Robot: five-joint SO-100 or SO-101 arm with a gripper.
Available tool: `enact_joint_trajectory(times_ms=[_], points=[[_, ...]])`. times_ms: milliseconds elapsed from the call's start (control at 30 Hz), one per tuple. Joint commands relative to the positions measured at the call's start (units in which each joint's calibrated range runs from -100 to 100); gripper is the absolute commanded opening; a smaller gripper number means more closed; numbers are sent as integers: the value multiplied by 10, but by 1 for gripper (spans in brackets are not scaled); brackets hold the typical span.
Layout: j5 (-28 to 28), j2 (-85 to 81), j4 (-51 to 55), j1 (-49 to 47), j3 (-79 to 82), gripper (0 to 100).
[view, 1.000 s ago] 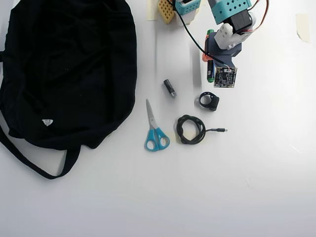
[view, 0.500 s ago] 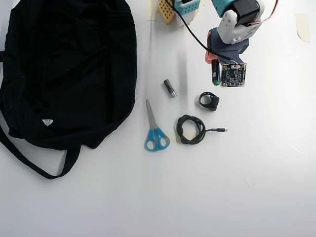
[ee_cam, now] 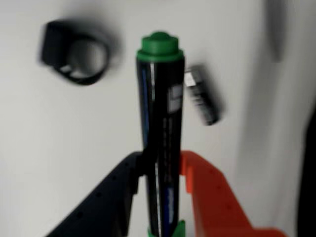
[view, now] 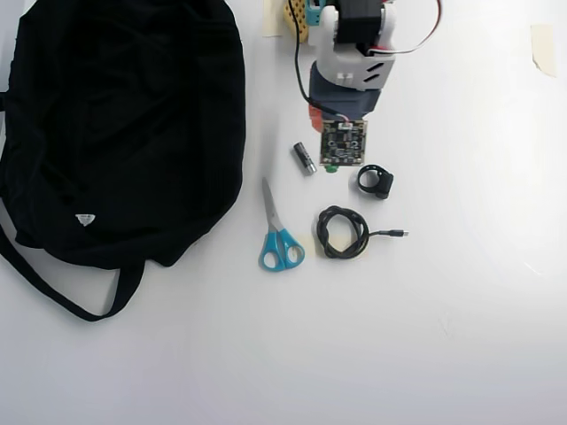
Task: Put the green marker into the black bag
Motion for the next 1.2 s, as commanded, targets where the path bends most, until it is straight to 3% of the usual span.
enact_joint_trajectory(times_ms=[0,267,533,700,800,900,1033,1167], points=[[18,-7,5,65,-37,2],[32,4,0,199,-77,2],[26,4,-7,392,-121,2],[4,14,-68,501,-133,2],[4,152,-115,574,-187,2],[-6,246,-113,599,-285,2],[-12,285,-108,593,-299,3],[-36,272,-65,575,-300,21]])
